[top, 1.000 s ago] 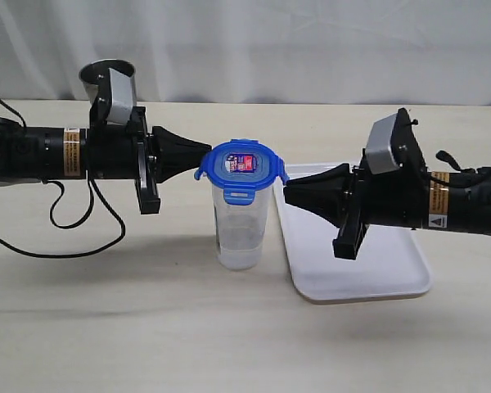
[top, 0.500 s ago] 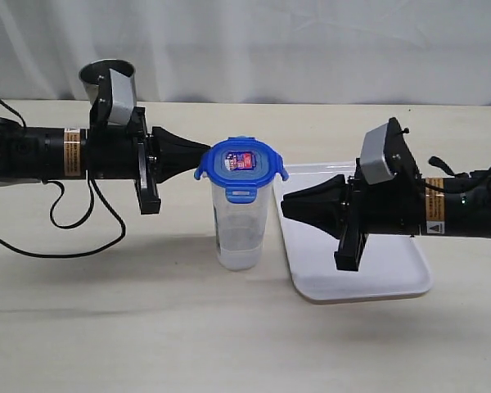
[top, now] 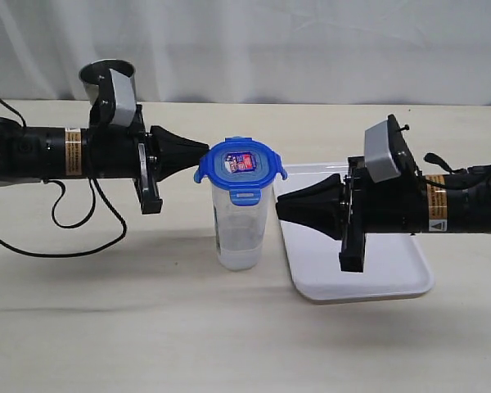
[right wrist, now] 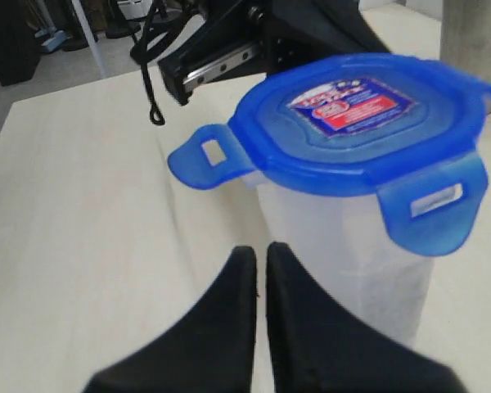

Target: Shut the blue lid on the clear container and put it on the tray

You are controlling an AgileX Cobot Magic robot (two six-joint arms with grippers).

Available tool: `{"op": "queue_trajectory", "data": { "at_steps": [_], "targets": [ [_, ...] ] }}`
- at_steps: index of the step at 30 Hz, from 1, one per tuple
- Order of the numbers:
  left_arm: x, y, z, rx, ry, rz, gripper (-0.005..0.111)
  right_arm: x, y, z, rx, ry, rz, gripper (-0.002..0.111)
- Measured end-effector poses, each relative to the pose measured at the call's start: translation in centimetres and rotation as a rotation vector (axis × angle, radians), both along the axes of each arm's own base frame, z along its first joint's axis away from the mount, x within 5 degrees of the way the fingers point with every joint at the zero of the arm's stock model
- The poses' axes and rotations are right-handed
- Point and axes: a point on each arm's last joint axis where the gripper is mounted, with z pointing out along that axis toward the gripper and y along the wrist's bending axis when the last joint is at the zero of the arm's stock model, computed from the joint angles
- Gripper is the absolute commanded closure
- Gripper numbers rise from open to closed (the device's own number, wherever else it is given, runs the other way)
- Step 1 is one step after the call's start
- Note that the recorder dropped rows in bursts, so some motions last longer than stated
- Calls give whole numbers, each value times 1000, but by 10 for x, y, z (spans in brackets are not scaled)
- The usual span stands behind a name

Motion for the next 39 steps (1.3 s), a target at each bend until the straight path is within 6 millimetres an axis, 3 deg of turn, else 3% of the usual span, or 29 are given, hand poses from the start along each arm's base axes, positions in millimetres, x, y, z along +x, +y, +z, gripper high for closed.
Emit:
{"op": "queue_trajectory", "data": {
  "at_steps": [10, 20, 27, 39],
  "targets": [
    [-3, 20, 10, -56, 50, -46, 107, 5, 0, 4, 37, -11, -56, 104],
    [-3, 19, 10, -64, 64, -49, 107, 5, -1, 4, 34, -13, -56, 104],
    [-8, 2, 5, -53, 66, -82, 107, 5, -1, 4, 34, -13, -56, 104],
    [-9, 2, 3, -32, 68, -99, 107, 8, -2, 3, 25, -19, -87, 104]
  ]
}}
